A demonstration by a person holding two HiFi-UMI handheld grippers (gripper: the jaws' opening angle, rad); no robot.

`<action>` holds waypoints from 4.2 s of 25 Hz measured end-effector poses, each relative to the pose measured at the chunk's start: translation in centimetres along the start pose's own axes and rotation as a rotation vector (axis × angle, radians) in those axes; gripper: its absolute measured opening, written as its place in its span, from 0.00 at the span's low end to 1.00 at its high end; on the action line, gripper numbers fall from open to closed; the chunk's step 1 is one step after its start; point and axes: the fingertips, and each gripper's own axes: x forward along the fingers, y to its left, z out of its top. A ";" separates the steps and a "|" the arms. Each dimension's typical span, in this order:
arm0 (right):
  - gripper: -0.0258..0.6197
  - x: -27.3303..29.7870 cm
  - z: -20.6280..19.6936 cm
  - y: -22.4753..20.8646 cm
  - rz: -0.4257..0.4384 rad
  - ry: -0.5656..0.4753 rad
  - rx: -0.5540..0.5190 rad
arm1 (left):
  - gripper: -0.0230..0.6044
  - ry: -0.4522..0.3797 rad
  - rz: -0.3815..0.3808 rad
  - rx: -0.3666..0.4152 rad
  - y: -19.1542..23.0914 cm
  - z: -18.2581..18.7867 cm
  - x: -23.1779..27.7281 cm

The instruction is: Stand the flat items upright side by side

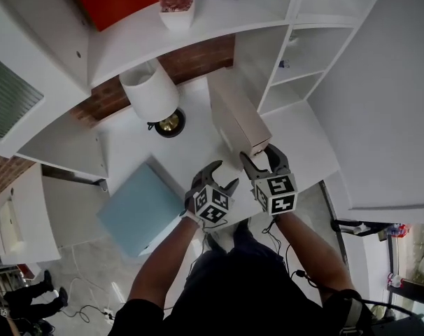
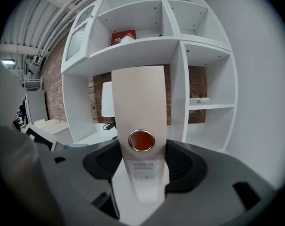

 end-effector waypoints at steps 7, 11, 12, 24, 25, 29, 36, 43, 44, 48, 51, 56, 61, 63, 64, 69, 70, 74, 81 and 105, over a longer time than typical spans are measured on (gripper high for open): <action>0.47 3.9 1.4 -4.7 -0.067 0.000 0.029 | 0.54 0.009 0.050 -0.081 2.6 -0.8 -1.3; 0.47 6.5 1.8 -7.0 -0.096 0.007 0.032 | 0.54 0.032 0.065 -0.109 3.3 -1.7 -1.5; 0.47 7.1 2.0 -7.5 -0.101 0.004 0.033 | 0.54 0.036 0.069 -0.117 3.5 -1.9 -1.6; 0.47 12.1 4.5 -10.3 -0.139 -0.013 0.021 | 0.54 0.066 0.079 -0.217 4.5 -3.3 -1.9; 0.47 12.3 4.6 -10.4 -0.140 -0.013 0.019 | 0.54 0.068 0.078 -0.226 4.5 -3.3 -1.9; 0.47 12.9 4.9 -10.8 -0.158 -0.016 0.017 | 0.54 0.067 0.074 -0.226 4.2 -3.2 -1.8; 0.47 13.8 5.4 -11.0 -0.211 -0.032 0.017 | 0.54 0.052 0.070 -0.240 3.6 -2.7 -2.4; 0.48 14.0 5.3 -11.1 -0.233 -0.026 0.001 | 0.54 0.031 0.106 -0.284 4.1 -3.3 -4.3; 0.48 13.8 5.4 -11.1 -0.233 -0.021 -0.007 | 0.54 0.026 0.111 -0.293 4.2 -3.3 -4.6; 0.49 12.2 5.3 -10.2 -0.228 -0.015 -0.027 | 0.54 0.003 0.124 -0.324 4.3 -3.5 -6.1; 0.49 10.1 4.9 -9.6 -0.225 -0.019 -0.010 | 0.54 -0.032 0.127 -0.349 4.4 -3.2 -7.2; 0.44 5.8 4.3 -7.1 -0.191 -0.036 0.016 | 0.54 -0.115 0.144 -0.392 5.1 -2.1 -9.7; 0.39 1.5 4.7 -2.7 -0.136 -0.067 0.020 | 0.50 -0.223 0.170 -0.423 5.9 -0.4 -13.1; 0.36 -0.3 5.4 -0.9 -0.115 -0.096 0.025 | 0.44 -0.275 0.195 -0.423 6.5 0.6 -15.0; 0.34 -1.1 5.7 0.1 -0.103 -0.111 0.027 | 0.42 -0.301 0.209 -0.423 6.7 1.0 -15.9; 0.29 -4.8 6.5 4.9 -0.046 -0.154 0.011 | 0.30 -0.402 0.248 -0.417 7.0 2.0 -20.1; 0.29 -5.4 6.6 5.8 -0.036 -0.159 0.006 | 0.28 -0.414 0.251 -0.414 6.8 1.9 -20.7; 0.28 -6.6 6.3 9.0 0.012 -0.160 -0.007 | 0.25 -0.430 0.261 -0.431 5.9 0.5 -22.5; 0.27 -4.2 2.2 15.2 0.219 -0.049 0.002 | 0.25 -0.335 0.354 -0.545 5.0 -6.5 -25.2; 0.39 6.4 -16.0 28.7 0.616 0.500 0.161 | 0.46 0.021 0.719 -1.318 2.8 -37.7 -35.2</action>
